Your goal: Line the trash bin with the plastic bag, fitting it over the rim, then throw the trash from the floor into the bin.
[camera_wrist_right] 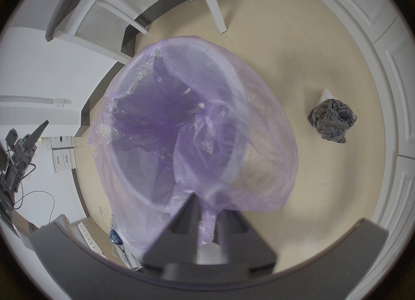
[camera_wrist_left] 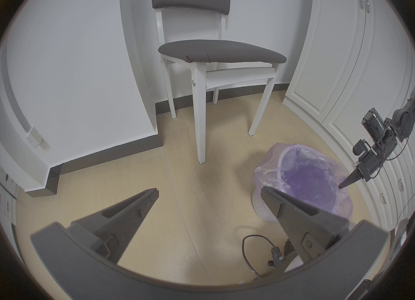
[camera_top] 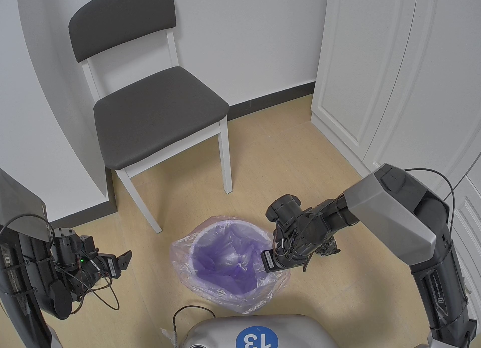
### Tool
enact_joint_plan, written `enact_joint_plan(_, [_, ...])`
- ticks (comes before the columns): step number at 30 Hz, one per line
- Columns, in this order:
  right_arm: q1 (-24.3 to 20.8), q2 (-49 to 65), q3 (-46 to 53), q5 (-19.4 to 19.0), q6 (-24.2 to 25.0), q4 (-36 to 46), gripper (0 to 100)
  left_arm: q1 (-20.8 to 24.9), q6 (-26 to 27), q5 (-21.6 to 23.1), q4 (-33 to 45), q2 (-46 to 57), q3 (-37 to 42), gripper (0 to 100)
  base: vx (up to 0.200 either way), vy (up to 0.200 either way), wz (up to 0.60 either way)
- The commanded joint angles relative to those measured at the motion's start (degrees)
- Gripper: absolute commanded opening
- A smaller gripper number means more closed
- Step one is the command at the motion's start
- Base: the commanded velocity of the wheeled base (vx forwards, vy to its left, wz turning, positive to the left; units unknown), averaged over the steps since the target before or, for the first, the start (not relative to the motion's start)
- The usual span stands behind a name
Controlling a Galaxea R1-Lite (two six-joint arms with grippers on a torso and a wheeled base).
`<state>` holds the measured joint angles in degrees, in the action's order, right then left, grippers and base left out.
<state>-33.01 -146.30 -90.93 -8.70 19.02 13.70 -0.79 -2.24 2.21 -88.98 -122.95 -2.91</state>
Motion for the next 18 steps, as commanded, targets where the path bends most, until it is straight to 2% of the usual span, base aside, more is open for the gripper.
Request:
enact_joint_plan(1, [1.11, 0.14, 0.05, 0.09, -1.0, 0.1, 0, -0.09, -0.04, -0.01, -1.02, 0.35, 0.19, 100, 0.0, 0.0, 0.0])
enact_joint_plan(4, [3.57, 0.14, 0.31, 0.27, -5.39, 0.62, 0, -0.09, -0.04, -0.01, -1.02, 0.79, 0.36, 100, 0.0, 0.0, 0.0])
enact_joint_plan(7, [4.71, -0.13, 0.23, 0.71, -7.42, 1.06, 0, -0.09, -0.04, -0.01, -1.02, 0.79, 0.36, 100, 0.0, 0.0, 0.0])
enact_joint_plan(10, [7.7, -1.09, -0.65, 3.25, -12.25, 1.06, 0, -0.09, -0.04, -0.01, -1.02, 0.79, 0.36, 100, 0.0, 0.0, 0.0])
enact_joint_plan(13, [9.55, -2.06, -3.2, 3.69, -14.1, 1.24, 0, 0.0, -0.04, -0.1, -1.02, 0.87, 0.36, 100, 0.0, 0.0, 0.0])
enact_joint_plan(18, [10.95, -3.73, -7.42, 3.69, -14.45, 1.41, 0, 0.0, -0.04, -0.1, -1.02, 0.87, 0.36, 100, 0.0, 0.0, 0.0])
